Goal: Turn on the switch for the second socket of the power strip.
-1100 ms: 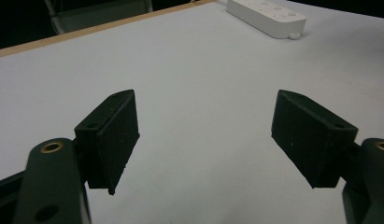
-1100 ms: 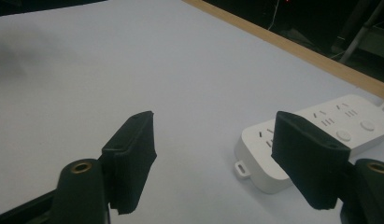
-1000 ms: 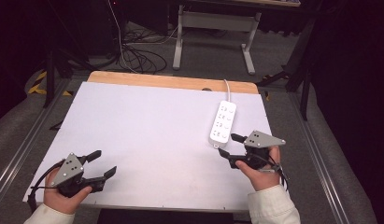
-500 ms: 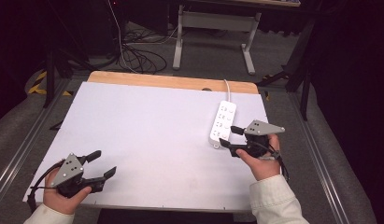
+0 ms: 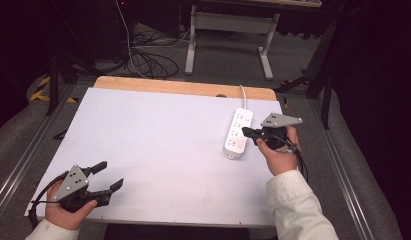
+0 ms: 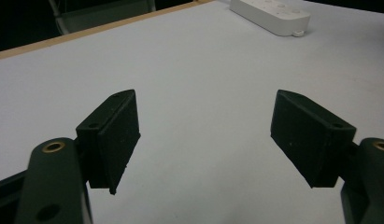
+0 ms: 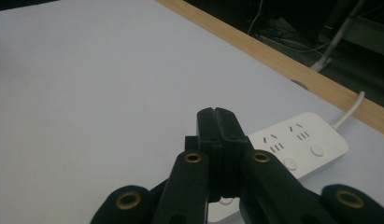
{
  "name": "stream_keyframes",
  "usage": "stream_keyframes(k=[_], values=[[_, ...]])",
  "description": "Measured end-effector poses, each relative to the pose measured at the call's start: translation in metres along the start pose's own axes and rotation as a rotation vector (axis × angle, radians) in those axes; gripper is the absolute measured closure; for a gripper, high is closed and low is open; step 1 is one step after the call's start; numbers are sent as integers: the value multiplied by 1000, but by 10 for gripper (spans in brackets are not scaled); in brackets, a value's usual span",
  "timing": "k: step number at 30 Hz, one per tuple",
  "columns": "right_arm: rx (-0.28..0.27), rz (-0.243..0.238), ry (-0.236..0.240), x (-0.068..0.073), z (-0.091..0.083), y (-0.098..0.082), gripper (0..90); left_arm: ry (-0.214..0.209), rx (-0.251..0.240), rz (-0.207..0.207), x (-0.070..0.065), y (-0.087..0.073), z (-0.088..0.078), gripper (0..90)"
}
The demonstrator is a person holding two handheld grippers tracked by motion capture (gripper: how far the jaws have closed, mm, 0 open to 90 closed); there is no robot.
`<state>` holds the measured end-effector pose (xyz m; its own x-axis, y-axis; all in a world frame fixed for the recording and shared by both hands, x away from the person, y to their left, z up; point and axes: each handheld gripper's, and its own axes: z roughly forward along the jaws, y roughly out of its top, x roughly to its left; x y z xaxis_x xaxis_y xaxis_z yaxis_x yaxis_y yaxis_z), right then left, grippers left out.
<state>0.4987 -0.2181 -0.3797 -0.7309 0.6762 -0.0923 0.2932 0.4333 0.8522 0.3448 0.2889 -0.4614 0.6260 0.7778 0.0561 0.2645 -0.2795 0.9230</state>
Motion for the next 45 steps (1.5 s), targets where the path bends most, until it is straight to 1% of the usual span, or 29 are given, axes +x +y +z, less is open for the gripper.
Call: stream_keyframes(k=[2,3,5,6,7,13,14,15,16,19,21,22,24,25,29,32,37,39,40,41,45], values=[[8,5,-7,-4,5,2,900,-1,0,-7,-1,0,0,242],[12,11,-10,-6,8,2,900,1,3,2,0,0,-1,242],[16,17,-20,-11,12,3,900,3,2,-6,0,-1,-1,242],[16,17,-20,-11,12,3,900,6,2,-5,0,-1,-2,242],[22,30,-31,-15,16,3,900,8,2,-7,0,-1,-2,242],[21,66,-45,-26,22,2,900,11,4,-10,0,-2,-2,242],[21,81,-56,-31,25,1,900,10,4,-7,0,-2,-2,243],[20,86,-62,-33,26,1,900,10,5,-6,0,-2,-2,243],[20,86,-62,-33,26,1,900,10,5,-5,0,-2,-2,243],[21,98,-72,-44,31,-3,900,10,4,-11,0,-2,-2,243],[23,101,-77,-46,33,-3,900,8,4,-17,0,-2,-2,242],[27,100,-81,-48,35,-4,900,12,6,-9,0,-2,-2,243],[34,107,-91,-53,39,-5,900,15,10,-12,0,-2,-2,244],[37,116,-93,-56,43,-6,900,18,12,-12,0,-2,-2,247],[45,121,-100,-59,50,-7,900,24,17,-32,1,-3,0,247],[70,123,-124,-65,59,-9,900,26,18,-32,1,-3,0,247],[84,141,-136,-70,64,-12,900,35,19,-28,1,-3,0,251],[96,156,-141,-73,68,-15,900,44,27,-29,2,-3,0,255],[96,156,-141,-73,68,-15,900,46,25,-39,2,-4,0,255],[103,162,-144,-74,69,-16,900,48,27,-35,3,-4,0,255],[124,174,-149,-77,74,-20,900,41,29,-39,2,-4,1,255]])
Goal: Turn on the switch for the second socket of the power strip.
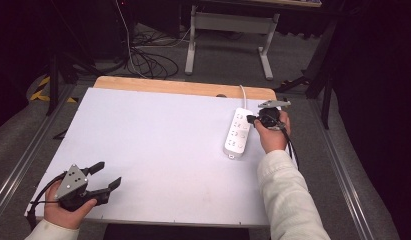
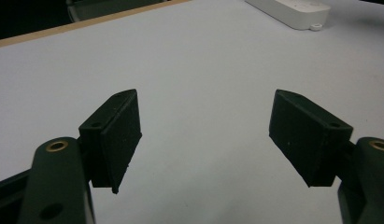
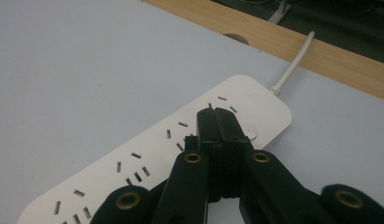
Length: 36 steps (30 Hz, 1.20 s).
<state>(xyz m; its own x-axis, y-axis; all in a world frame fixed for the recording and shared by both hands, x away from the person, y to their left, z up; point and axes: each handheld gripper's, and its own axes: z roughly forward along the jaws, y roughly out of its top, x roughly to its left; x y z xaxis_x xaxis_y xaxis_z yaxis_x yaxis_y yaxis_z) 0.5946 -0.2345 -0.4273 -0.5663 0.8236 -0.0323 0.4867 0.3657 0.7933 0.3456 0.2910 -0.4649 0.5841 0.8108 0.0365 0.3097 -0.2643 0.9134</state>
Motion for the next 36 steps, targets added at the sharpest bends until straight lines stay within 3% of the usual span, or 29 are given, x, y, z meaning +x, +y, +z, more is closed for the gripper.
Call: stream_keyframes(k=[8,17,36], values=[[27,40,-4,-5,10,-7,900,13,15,2,1,-1,1,261],[66,42,-4,-6,18,-12,900,12,21,-4,2,-1,1,261],[90,27,14,-2,23,-15,900,14,31,-2,2,-1,2,261]])
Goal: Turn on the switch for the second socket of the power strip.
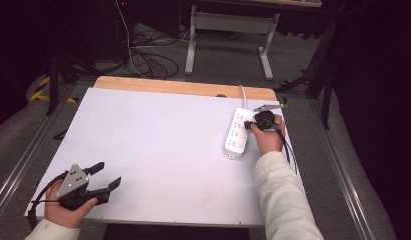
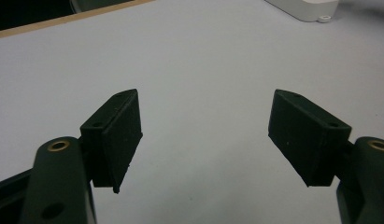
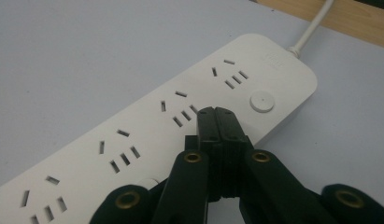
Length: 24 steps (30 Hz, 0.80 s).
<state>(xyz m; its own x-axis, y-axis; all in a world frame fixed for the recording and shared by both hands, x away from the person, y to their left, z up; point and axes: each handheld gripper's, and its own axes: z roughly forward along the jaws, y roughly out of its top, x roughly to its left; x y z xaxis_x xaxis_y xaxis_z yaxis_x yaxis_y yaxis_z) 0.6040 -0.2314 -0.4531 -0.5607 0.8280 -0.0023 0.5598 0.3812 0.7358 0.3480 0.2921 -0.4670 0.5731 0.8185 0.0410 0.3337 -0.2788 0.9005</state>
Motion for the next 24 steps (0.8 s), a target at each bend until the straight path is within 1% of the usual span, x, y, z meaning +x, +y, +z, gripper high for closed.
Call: stream_keyframes(k=[2,7,8,9,15,24], values=[[1,4,5,0,0,0,900,0,0,-1,0,0,0,261],[6,-9,-13,2,0,0,900,-3,0,-3,0,0,0,261],[7,-7,-16,3,0,0,900,-5,-1,-9,-1,0,1,261],[6,-3,-19,3,0,0,900,-4,1,-3,0,0,1,261],[-6,10,-25,4,1,-2,900,-6,1,-4,0,0,1,261],[-11,15,-30,5,2,-3,900,-7,-1,-5,0,0,1,261]])
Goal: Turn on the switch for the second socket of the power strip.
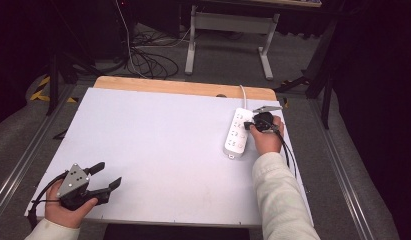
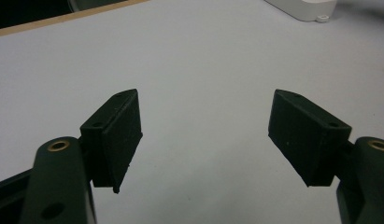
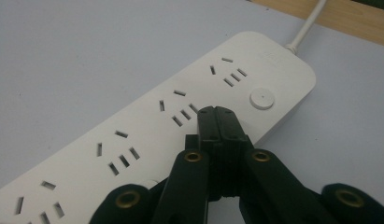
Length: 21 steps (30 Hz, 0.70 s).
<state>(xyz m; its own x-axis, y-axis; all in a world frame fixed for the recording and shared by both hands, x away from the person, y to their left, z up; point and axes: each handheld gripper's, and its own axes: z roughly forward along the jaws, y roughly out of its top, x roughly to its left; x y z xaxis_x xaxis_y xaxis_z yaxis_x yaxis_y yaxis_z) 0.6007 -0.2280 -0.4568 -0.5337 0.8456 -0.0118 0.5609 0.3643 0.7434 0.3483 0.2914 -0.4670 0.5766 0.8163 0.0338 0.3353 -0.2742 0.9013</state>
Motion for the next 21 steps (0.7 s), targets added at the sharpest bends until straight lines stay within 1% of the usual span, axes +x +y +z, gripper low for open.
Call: stream_keyframes(k=[2,3,7,16,21], values=[[0,8,2,0,0,-1,900,0,3,3,0,0,0,261],[-1,2,0,0,0,0,900,0,4,3,0,0,0,261],[1,6,0,0,0,0,900,1,2,1,0,0,0,261],[16,-22,-25,4,1,1,900,-2,1,3,0,1,0,261],[13,-9,-25,4,1,1,900,-4,2,7,0,1,-1,261]])
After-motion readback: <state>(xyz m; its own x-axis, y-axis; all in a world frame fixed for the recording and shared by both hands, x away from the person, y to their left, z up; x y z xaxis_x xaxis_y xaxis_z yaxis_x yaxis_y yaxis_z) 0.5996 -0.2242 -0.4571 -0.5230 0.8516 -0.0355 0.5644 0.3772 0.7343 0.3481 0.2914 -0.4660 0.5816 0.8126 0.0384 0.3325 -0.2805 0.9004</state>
